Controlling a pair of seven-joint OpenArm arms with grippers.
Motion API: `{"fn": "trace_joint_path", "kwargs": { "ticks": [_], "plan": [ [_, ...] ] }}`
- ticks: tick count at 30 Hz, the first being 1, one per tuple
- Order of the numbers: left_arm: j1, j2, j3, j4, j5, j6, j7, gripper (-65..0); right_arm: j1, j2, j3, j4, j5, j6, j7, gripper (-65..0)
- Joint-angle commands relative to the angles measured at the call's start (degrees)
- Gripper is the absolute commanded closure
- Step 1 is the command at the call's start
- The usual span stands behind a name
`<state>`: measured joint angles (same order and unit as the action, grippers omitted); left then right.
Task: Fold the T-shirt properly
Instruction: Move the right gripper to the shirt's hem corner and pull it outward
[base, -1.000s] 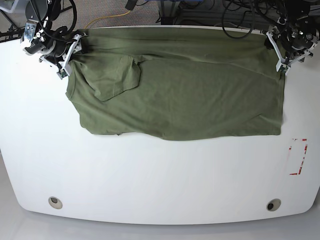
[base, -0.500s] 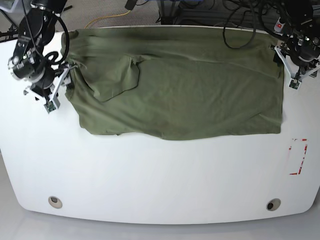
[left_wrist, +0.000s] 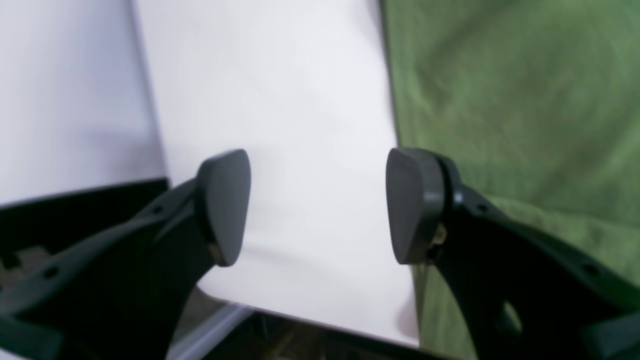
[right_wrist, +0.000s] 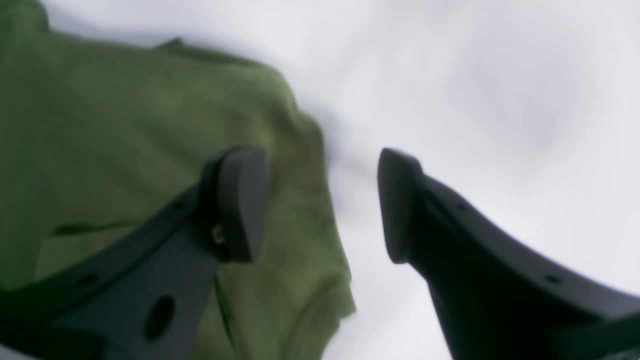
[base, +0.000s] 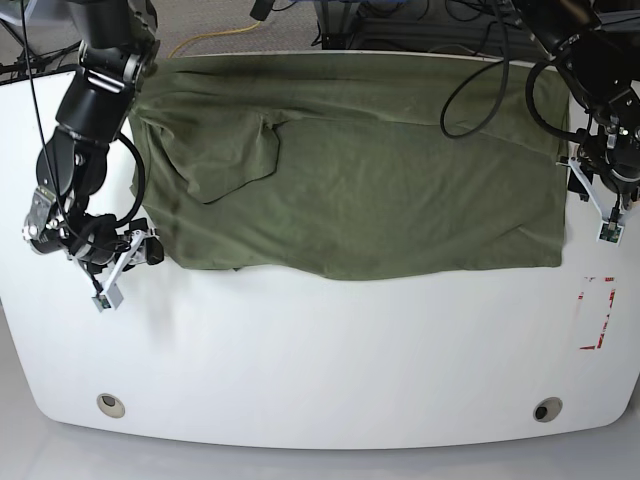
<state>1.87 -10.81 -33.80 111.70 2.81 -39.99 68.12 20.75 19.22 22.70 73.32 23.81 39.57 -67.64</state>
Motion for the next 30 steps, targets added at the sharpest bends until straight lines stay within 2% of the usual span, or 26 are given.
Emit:
{"fn": "trace_joint_path", "kwargs": {
  "ticks": [1, 7, 11, 17, 19, 21, 22, 25, 30],
  "plan": [
    [-1.03, -0.49, 0.70, 0.61, 0.84, -0.01, -0.56, -39.6, 3.55, 0.69, -2.61, -3.30, 1.90, 0.43, 4.30, -32.8],
    [-1.03, -0.49, 1.85, 0.34, 1.19, -0.01, -0.73, -39.6, 8.30, 0.16, -10.26, -11.91, 1.99, 0.43, 10.80, -33.3],
    [-0.77, -0.49, 1.76, 0.34, 1.10, -0.01, -0.82, -39.6, 8.92, -0.98, -15.27, -14.99, 1.99, 0.43, 14.23, -33.3],
    [-0.68, -0.66, 1.58, 0.26, 1.10, -0.01, -0.91, -39.6, 8.57, -1.42, -19.31, -19.39, 1.99, 0.43, 18.54, -32.5],
    [-0.77, -0.66, 1.58, 0.26, 1.10, -0.01, -0.91, -39.6, 7.86, -1.42, -20.46, -19.47, 1.99, 0.43, 20.21, -28.1],
    [-0.86, -0.75, 1.58, 0.26, 1.10, -0.01, -0.91, -39.6, 6.98, -1.42, -20.63, -19.12, 2.25, 0.43, 20.38, -19.3],
    [-0.95, -0.84, 1.58, 0.26, 1.10, -0.01, -0.91, -39.6, 6.46, -1.42, -20.28, -17.63, 2.43, 0.43, 20.12, -11.9],
    [-1.03, -0.93, 1.58, 0.26, 1.10, -0.01, -0.91, -39.6, 4.17, -1.42, -19.40, -11.91, 2.16, 0.43, 18.36, -1.0],
    [-1.03, -1.02, 1.85, 0.17, 1.10, -0.01, -0.91, -39.6, -1.54, -1.42, -16.41, 1.45, 2.16, 0.43, 13.09, -1.3]
  ]
}}
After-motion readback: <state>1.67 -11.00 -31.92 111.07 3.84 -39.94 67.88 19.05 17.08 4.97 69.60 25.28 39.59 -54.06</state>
